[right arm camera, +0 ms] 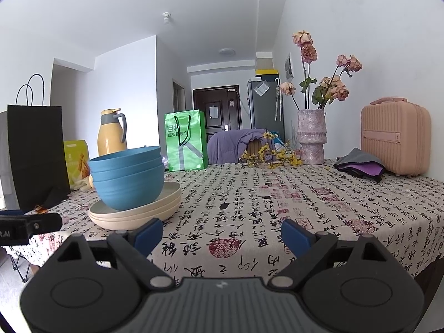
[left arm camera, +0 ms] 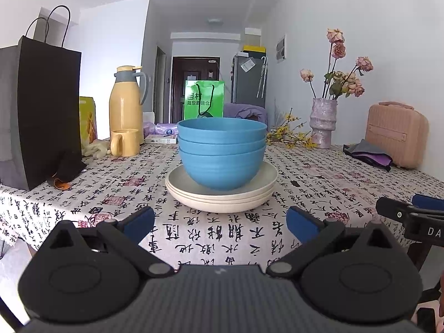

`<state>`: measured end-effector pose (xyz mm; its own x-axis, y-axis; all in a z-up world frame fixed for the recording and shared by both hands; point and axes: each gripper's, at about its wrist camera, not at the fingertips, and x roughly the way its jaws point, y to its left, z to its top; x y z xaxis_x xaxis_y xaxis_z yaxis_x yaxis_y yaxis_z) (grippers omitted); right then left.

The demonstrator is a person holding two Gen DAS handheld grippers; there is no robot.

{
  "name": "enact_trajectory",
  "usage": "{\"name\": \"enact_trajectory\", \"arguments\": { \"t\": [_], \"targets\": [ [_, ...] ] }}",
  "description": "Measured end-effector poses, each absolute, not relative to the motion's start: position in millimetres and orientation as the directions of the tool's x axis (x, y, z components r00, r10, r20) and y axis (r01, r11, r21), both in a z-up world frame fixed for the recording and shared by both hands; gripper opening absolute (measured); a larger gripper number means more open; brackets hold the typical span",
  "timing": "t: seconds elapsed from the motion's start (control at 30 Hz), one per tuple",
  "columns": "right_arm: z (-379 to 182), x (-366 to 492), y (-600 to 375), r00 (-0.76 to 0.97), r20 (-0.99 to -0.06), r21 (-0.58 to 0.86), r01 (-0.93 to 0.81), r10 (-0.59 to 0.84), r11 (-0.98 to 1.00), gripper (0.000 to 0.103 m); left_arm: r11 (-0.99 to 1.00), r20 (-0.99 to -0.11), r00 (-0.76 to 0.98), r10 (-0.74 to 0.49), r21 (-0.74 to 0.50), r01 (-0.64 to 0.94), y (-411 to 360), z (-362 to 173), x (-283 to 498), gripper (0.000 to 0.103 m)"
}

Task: Organize plates and bowls

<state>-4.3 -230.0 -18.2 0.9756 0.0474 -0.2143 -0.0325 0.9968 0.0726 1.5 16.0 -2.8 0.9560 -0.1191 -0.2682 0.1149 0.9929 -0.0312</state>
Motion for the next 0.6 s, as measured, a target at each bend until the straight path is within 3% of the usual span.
{"name": "enact_trajectory", "arguments": {
  "t": [0.6],
  "targets": [
    [-18.5, -3.8, -229.3, 0.976, -0.212, 0.072, -0.032, 0.047, 0.997, 0.092, 0.992, -0.242, 0.962, -0.129, -0.023, 0.127, 12.9, -1.9, -4.5, 0.103]
  ]
}}
